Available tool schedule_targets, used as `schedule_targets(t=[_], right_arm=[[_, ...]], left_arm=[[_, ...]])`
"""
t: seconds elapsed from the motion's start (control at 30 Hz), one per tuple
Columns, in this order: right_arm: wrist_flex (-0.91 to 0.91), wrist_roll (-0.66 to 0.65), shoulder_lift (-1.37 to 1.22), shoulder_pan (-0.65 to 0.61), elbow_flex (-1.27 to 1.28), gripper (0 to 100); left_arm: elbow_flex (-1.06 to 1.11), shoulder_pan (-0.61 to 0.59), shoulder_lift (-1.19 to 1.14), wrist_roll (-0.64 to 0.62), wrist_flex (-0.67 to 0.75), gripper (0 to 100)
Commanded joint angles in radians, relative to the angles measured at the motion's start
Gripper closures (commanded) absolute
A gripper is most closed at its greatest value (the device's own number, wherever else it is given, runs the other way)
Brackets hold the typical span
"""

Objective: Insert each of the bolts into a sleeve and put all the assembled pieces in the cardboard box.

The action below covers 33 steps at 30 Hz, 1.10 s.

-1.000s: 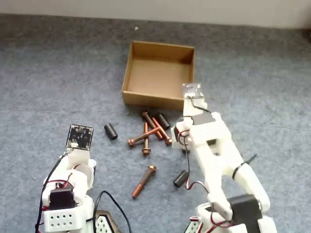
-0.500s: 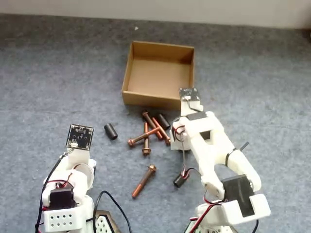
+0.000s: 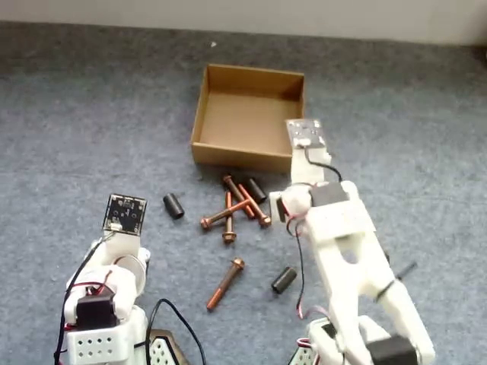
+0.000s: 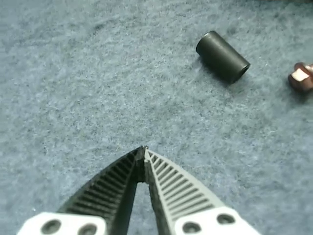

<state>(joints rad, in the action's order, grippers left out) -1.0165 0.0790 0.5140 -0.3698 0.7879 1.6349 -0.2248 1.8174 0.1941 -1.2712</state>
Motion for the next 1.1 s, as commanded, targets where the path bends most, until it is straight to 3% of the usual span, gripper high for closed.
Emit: schedule_targets(t=[0.0,0.3,0.47,0.6,0.73,0.9,1.07], right_arm=[[-0.007,-0.015,0.2,0.008,0.065,99.3],[-0.005,-0.009,0.329,0.012,0.236,99.3],[0.081,0.064,0.354,0.015,0.306,99.3],[0.137,0.069,0.354,0.101,0.328,99.3],[0.179,0.117,0.354,0.223,0.331,99.3],[0.179,0.147,0.354,0.348,0.321,99.3],[0.179,0.147,0.354,0.433,0.321,99.3]], left_arm=[[-0.091,0.01,-0.001,0.08,0.009,99],[-0.315,0.018,-0.027,0.103,0.008,99],[-0.549,0.025,-0.334,0.117,-0.031,99],[-0.75,0.153,-0.622,0.137,-0.16,99],[-0.805,0.337,-0.774,0.117,-0.204,96],[-0.805,0.509,-0.886,-0.084,-0.187,78],[-0.803,0.656,-1.015,-0.166,-0.135,77]])
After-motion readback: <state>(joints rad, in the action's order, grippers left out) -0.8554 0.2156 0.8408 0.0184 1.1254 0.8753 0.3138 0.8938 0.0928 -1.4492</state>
